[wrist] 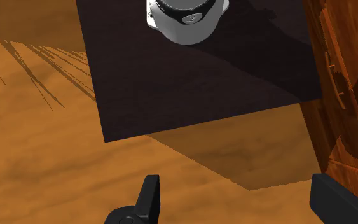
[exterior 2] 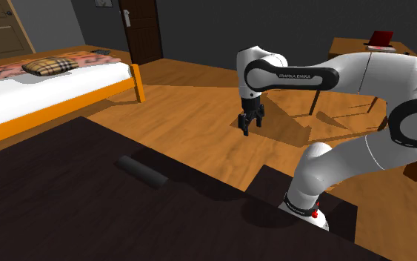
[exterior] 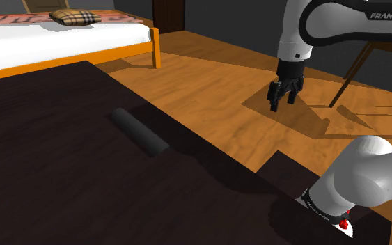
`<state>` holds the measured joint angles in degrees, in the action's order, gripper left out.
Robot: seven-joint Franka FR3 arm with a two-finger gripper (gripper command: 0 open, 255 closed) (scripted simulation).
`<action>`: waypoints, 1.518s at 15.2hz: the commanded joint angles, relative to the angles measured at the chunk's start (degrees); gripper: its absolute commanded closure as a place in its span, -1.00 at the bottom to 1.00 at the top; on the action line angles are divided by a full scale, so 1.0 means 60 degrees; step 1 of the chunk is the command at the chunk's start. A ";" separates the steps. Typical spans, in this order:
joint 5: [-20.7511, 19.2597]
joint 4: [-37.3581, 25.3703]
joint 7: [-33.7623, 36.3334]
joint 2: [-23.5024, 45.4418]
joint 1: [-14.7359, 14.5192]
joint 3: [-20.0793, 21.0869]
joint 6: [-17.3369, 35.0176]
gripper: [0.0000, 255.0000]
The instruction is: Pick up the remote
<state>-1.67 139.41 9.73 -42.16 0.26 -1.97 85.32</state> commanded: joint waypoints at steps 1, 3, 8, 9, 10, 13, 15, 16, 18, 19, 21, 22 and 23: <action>0.0000 0.0000 0.0000 0.0000 0.0000 0.0000 0.0000 -1.00; 0.0320 -0.0310 0.0285 0.0373 -0.0219 0.0328 0.0052 -1.00; 0.1000 -0.1238 0.0972 0.1404 -0.0699 0.1106 0.0166 -1.00; 0.1113 -0.1449 0.1107 0.1625 -0.0785 0.1254 0.0184 -1.00; 0.1218 -0.1669 0.1242 0.1851 -0.0868 0.1400 0.0199 -1.00; 0.1488 -0.2381 0.1647 0.2554 -0.1095 0.1832 0.0230 -1.00; 0.1627 -0.2899 0.1920 0.3046 -0.1236 0.2111 0.0235 -1.00; 0.1683 -0.3171 0.2059 0.3298 -0.1304 0.2247 0.0233 -1.00; 0.1769 -0.3743 0.2341 0.3817 -0.1437 0.2518 0.0216 -1.00; 0.1799 -0.4044 0.2485 0.4085 -0.1502 0.2652 0.0201 -1.00; 0.1830 -0.4675 0.2779 0.4636 -0.1633 0.2918 0.0157 -1.00; 0.1831 -0.5007 0.2929 0.4920 -0.1700 0.3048 0.0128 -1.00; 0.1822 -0.5350 0.3083 0.5211 -0.1770 0.3177 0.0092 -1.00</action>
<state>9.34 109.87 27.21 -13.13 -9.97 16.25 86.07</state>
